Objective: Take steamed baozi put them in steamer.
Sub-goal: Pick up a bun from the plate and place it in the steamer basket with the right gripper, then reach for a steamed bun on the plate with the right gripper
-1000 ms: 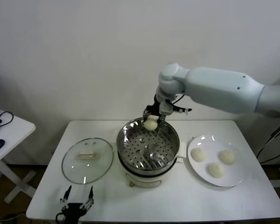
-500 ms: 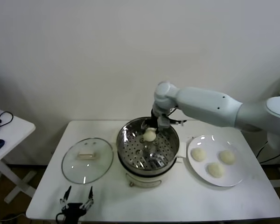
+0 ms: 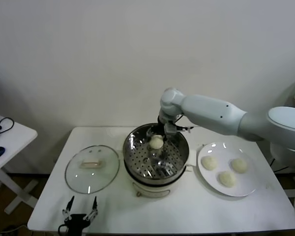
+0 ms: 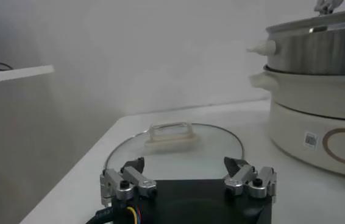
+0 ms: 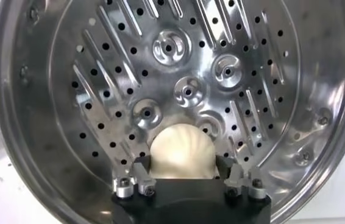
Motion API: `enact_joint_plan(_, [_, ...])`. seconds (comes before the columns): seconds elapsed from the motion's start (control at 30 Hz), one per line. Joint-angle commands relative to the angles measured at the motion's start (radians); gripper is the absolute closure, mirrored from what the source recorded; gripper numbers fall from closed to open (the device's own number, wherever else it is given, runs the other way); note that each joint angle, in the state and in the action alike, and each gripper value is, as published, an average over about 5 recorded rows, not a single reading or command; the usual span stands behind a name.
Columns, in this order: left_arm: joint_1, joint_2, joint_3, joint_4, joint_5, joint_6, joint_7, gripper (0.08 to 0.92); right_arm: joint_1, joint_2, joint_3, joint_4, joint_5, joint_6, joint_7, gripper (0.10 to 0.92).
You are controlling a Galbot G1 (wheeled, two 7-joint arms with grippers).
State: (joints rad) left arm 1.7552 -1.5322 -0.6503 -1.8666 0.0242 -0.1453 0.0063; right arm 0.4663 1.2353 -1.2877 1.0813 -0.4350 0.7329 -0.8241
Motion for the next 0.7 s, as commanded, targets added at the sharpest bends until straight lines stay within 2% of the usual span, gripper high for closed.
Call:
enact_joint_plan(0.03, [0.001,0.0,-0.001,-0.001,-0.001,0.0,0.0,0.177,0.019,-0.006,-0.003,0.005,0.037,0.01,0.01,0.207])
enact_joint_plan(0.13, [0.003,0.0,-0.002,-0.003,0.0,0.0,0.0,0.177,0.091,-0.051,-0.045,0.053,0.137,-0.004,-0.018,0.203])
enact_joint_plan(0.2, [0.005,-0.001,-0.002,-0.005,0.0,0.001,0.0,0.177,0.162,-0.09,-0.095,0.08,0.265,-0.028,-0.05,0.203])
enact_joint_plan(0.37, [0.007,-0.002,0.001,-0.008,0.002,0.001,0.0,0.177,0.409,-0.197,-0.346,0.153,0.812,-0.224,-0.166,0.203])
enact_joint_plan(0.43, [0.007,-0.002,0.003,-0.007,0.003,0.001,0.0,0.177,0.497,-0.238,-0.454,0.171,0.986,-0.329,-0.193,0.203])
enact_joint_plan(0.53, [0.006,-0.003,0.006,-0.006,0.004,0.001,0.0,0.177,0.571,-0.308,-0.534,0.182,1.081,-0.478,-0.197,0.203])
enact_joint_plan(0.7, [0.005,-0.001,0.009,-0.008,0.004,0.001,0.0,0.177,0.602,-0.43,-0.623,0.233,1.067,-0.699,-0.121,0.203])
